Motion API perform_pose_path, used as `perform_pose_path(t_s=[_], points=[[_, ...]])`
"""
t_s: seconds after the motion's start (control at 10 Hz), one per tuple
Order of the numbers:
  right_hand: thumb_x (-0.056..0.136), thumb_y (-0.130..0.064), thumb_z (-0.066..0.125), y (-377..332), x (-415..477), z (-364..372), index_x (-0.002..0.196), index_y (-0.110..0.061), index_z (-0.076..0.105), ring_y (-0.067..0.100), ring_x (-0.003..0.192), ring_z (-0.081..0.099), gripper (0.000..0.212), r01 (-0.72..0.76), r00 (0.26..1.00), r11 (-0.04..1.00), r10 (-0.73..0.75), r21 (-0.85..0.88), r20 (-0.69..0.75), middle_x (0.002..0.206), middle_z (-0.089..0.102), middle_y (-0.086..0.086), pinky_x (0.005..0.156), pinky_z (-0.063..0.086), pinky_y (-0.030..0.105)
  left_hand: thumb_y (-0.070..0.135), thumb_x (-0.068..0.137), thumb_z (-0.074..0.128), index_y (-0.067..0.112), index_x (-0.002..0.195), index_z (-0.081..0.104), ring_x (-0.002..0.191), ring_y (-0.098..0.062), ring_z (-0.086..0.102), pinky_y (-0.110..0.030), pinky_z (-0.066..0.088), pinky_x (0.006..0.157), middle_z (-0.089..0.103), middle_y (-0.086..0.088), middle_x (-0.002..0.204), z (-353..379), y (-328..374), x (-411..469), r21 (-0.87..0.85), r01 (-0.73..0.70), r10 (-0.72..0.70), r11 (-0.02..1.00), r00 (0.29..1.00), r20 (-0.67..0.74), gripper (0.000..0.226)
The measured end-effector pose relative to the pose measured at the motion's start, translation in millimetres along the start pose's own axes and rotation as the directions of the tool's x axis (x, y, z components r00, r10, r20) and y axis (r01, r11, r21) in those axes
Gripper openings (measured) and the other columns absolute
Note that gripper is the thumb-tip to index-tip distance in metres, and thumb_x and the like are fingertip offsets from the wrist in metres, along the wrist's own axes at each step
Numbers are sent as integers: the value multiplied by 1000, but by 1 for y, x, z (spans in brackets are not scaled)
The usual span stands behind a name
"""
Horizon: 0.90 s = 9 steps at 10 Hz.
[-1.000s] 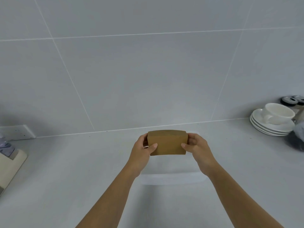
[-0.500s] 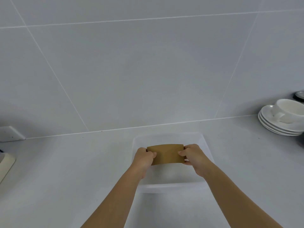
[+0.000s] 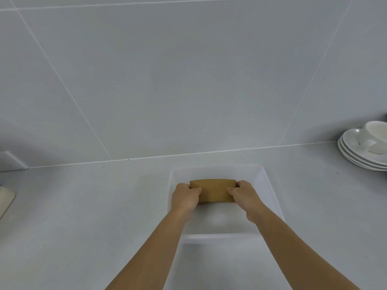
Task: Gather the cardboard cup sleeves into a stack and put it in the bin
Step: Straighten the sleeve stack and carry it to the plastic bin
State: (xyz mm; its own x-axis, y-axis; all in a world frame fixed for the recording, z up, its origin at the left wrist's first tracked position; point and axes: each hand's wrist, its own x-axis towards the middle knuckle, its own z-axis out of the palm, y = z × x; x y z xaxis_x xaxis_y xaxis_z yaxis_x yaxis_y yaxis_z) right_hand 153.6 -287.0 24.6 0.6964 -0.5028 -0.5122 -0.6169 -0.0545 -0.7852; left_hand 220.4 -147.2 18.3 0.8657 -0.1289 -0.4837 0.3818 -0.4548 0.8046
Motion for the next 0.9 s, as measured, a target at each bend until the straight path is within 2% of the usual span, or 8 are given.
perform_pose_path(t_s=[0.1,0.2,0.3,0.4,0.6,0.7,0.8,0.9], points=[[90,-24,46,0,1,1,97,-10,43,17,83,43,16,5,1000,1000,-5,11,-5,92,44,2,73,35,31,27,88,54,1,94,59,76,-20,53,-37,49,74,56,-8,87,1,1,-2,-10,-8,8,1000,1000,1,28],[91,-28,47,0,2,0,97,-15,39,17,85,42,16,13,1000,1000,-13,18,2,92,42,0,79,35,31,34,89,51,7,81,54,72,-16,48,-30,39,66,53,-5,84,2,1,-1,-36,5,-5,999,1000,3,28],[92,-30,46,-2,2,-1,105,-15,40,19,89,41,22,8,1000,1000,-8,13,10,99,42,2,81,34,31,38,90,50,6,114,52,99,-22,50,-31,35,80,54,-7,113,1,2,-2,-67,34,-32,997,999,35,40],[92,-31,47,-3,4,-1,125,-10,38,19,94,40,40,9,1000,1000,-9,23,11,102,40,1,83,33,31,39,91,48,7,132,40,120,-26,44,-32,32,87,47,-8,134,1,3,-1,-85,51,-45,995,997,64,53],[92,-32,48,-2,5,-1,133,-9,30,20,100,39,51,11,1000,999,-12,46,26,115,41,4,85,31,32,40,91,47,8,131,41,102,-20,42,-32,30,84,47,-8,134,0,6,-1,-107,76,-65,991,992,105,51],[91,-33,49,-2,4,-3,138,-10,25,27,116,42,57,18,1000,999,-19,42,16,135,40,9,88,30,33,42,91,46,9,131,41,103,-19,43,-32,31,85,46,-5,133,-2,8,-6,-84,66,-55,994,990,127,51],[91,-33,49,-1,3,-7,141,-11,22,29,130,36,61,46,999,998,-46,42,9,144,36,10,99,31,37,46,90,46,9,138,34,126,-28,41,-38,35,98,38,-7,145,-7,8,-9,-50,27,-21,998,993,113,62],[90,-34,50,-11,-7,-16,142,-14,21,29,132,35,62,105,994,994,-105,5,-4,146,36,10,98,31,36,49,88,46,14,143,25,135,-25,31,-39,29,105,30,-4,151,-12,13,-20,-15,-71,72,997,995,72,68]])
